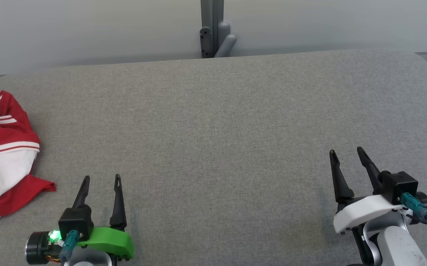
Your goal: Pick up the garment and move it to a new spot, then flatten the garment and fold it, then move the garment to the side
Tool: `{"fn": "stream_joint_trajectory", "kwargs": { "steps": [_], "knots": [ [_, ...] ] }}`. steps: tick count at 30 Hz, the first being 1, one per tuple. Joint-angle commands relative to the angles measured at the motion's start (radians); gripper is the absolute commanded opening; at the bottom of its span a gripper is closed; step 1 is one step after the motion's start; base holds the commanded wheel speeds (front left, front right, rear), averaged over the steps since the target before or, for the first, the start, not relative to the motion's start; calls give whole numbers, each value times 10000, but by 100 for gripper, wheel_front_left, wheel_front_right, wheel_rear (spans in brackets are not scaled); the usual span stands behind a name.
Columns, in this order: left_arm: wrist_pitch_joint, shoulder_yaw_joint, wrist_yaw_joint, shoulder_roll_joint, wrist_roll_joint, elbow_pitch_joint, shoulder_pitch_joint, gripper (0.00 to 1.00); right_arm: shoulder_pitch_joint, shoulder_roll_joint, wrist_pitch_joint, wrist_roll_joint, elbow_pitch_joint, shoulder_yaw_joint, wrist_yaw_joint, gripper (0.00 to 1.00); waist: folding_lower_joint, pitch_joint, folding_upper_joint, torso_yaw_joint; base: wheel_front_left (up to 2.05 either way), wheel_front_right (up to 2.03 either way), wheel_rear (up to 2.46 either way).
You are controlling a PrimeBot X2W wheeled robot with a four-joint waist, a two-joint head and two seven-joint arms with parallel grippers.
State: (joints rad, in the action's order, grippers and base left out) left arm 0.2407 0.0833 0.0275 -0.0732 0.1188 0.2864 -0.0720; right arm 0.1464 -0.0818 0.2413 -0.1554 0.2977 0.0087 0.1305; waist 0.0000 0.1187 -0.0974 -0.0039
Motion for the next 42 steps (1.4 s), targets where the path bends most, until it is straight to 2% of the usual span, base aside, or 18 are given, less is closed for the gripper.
{"fn": "stream_joint_trajectory", "kwargs": {
  "steps": [1,10,16,20,23,29,30,32,37,42],
  "knots": [
    [106,-51,11,34,-276,-13,125,100,-150,-18,105,306,-48,-69,4,100,0,11,0,3,0,0,0],
    [245,-200,-53,96,-784,-59,191,100,-242,34,245,864,-121,-262,2,100,0,68,0,64,0,0,0],
    [252,-390,-100,141,-663,-66,204,100,-266,-11,245,881,-235,-288,2,100,0,125,0,585,0,0,0],
    [254,-494,-132,176,-585,-73,245,100,-252,-20,243,831,-320,-149,2,100,0,212,0,1299,0,0,0],
    [252,-592,-205,192,-461,-20,225,100,-280,-22,243,746,-329,-56,2,100,0,237,0,2085,0,0,0],
    [252,-980,-439,213,-291,173,393,100,-303,11,245,537,-315,414,2,100,0,216,0,4006,0,0,0],
    [252,-1122,-460,211,-319,234,491,100,-285,28,243,466,-269,490,2,100,0,210,0,4674,0,0,0],
    [252,-1308,-494,218,-279,294,591,100,-250,59,243,457,-221,621,2,100,0,212,0,5275,0,0,0],
    [252,-2114,-170,222,12,-26,1048,100,525,-39,245,301,143,1681,-4,100,0,657,0,5563,0,0,0],
    [252,-2362,-251,220,510,-136,1319,100,1081,-86,243,-27,488,2245,-4,100,0,747,0,5621,0,0,0]
  ]
}}
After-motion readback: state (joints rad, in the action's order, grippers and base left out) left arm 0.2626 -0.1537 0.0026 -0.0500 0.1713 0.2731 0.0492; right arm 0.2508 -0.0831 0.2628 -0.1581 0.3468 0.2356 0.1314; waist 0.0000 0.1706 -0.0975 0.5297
